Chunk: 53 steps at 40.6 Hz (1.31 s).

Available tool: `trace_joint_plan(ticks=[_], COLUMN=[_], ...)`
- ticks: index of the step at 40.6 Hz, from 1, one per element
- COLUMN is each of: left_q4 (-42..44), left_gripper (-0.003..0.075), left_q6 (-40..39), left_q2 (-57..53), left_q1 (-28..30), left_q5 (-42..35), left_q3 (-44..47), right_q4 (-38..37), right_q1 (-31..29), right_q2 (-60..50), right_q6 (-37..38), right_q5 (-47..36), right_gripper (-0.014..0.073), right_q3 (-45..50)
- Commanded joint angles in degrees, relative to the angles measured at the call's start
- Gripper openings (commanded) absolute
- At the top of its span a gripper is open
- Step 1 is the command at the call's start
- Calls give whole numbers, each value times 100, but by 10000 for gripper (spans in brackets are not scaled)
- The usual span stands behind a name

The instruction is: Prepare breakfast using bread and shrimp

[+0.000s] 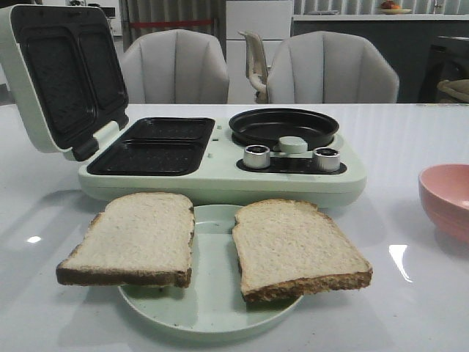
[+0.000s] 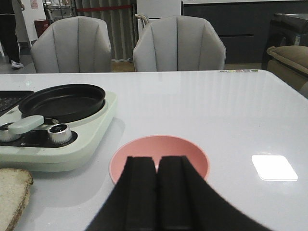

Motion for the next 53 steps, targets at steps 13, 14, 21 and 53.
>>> trace_joint_plan(ticks=[13,14,21,53], left_q4=[-50,-50,-50,-63], left_gripper=[100,100,100,100], left_q6=[-47,-47,-47,-47], left_q2=[-116,-116,-116,1052], left_q1=[-5,-5,-5,-5], left_q5=[-506,-506,-506,1246], left_q3=[33,33,33,-3487], right_q4=[14,14,14,5], right_q1=[12,12,12,12], right_q2=[-127,-127,-127,1207], right_q6=[-62,-62,-62,-57], right_q5=[-514,-514,-514,1810], right_gripper=[44,44,44,44], right_q3=[-105,-105,-105,-3566])
